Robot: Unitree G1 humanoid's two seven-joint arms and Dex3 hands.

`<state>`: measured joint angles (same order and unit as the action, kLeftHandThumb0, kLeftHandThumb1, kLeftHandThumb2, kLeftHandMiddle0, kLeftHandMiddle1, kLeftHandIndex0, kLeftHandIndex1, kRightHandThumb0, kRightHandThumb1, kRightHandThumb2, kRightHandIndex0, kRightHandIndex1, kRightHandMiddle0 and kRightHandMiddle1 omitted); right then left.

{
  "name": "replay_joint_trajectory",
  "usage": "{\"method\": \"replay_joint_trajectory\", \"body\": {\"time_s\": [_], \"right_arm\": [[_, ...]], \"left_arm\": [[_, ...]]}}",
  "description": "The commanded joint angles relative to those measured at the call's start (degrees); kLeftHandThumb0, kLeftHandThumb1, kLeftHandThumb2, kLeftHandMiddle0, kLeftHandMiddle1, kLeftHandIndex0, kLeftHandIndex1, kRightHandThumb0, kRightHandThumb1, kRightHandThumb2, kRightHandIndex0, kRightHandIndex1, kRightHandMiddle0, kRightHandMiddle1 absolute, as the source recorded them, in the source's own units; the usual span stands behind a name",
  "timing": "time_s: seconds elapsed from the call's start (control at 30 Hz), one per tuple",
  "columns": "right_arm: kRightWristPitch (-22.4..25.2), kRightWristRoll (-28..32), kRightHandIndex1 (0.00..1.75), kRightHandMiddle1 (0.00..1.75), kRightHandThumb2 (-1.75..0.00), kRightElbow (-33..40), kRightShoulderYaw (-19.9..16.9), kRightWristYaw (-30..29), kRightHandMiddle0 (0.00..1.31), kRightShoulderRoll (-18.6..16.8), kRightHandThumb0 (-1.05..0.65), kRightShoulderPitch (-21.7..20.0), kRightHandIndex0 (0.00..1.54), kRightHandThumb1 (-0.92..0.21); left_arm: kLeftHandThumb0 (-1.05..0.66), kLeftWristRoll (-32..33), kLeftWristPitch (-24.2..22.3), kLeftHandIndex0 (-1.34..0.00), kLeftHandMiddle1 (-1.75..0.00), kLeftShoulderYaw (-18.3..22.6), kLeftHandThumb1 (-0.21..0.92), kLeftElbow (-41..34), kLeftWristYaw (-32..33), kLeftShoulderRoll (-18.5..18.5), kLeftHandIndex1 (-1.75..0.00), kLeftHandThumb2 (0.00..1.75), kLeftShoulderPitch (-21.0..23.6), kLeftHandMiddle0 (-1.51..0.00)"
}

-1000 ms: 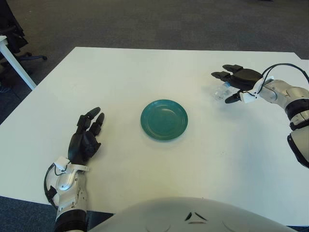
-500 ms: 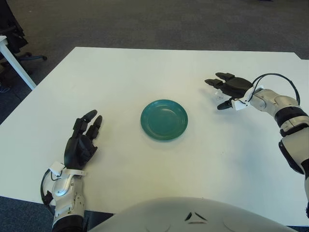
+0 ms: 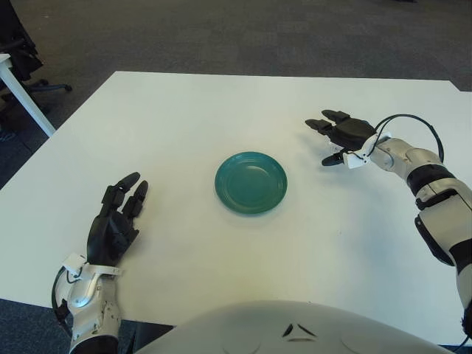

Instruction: Put the bottle into the plate.

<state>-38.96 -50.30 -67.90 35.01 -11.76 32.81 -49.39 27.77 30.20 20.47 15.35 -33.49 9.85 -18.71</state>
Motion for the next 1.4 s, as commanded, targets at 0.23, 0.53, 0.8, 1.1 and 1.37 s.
{"method": "replay_joint_trajectory", "body": {"time_s": [0.23,0.53,0.8,1.1,1.37], "right_arm": [[3.2,1.4,0.01,0.01,-0.52,-2.7,-0.7,-2.8,0.01,-1.6,-1.05,1.4,0.02,-0.92],[4.6,1.8,0.01,0.01,-0.5,-3.7,-0.9,-4.1,0.02,-1.7,-1.05,1.6,0.04,-0.92],[4.4,2.2,0.01,0.01,-0.5,-3.8,-1.1,-3.7,0.01,-1.1,-1.05,1.5,0.04,-0.92],[5.7,1.5,0.01,0.01,-0.49,-4.6,-0.4,-4.2,0.0,0.1,-1.05,1.0,0.04,-0.92],[7.0,2.2,0.01,0.0,-0.43,-5.3,-0.9,-4.5,0.0,0.5,-1.05,0.9,0.06,-0.92]], "left_arm": [[-0.9,1.4,-1.7,0.0,0.0,1.5,0.92,2.4,-2.1,0.8,-0.74,0.97,-1.1,-0.29],[-0.9,1.5,-1.7,0.0,0.0,2.0,0.92,3.1,-2.8,0.9,-0.74,0.97,-0.7,-0.29],[-0.9,1.5,-1.6,0.0,0.0,2.1,0.92,3.2,-3.0,0.9,-0.74,0.97,-0.7,-0.29],[-0.9,1.4,-1.6,0.0,0.0,2.2,0.92,4.0,-3.0,1.0,-0.74,0.97,0.0,-0.29],[-0.9,1.3,-1.5,0.0,0.0,2.3,0.92,4.7,-3.0,1.1,-0.74,0.97,0.6,-0.29]]}}
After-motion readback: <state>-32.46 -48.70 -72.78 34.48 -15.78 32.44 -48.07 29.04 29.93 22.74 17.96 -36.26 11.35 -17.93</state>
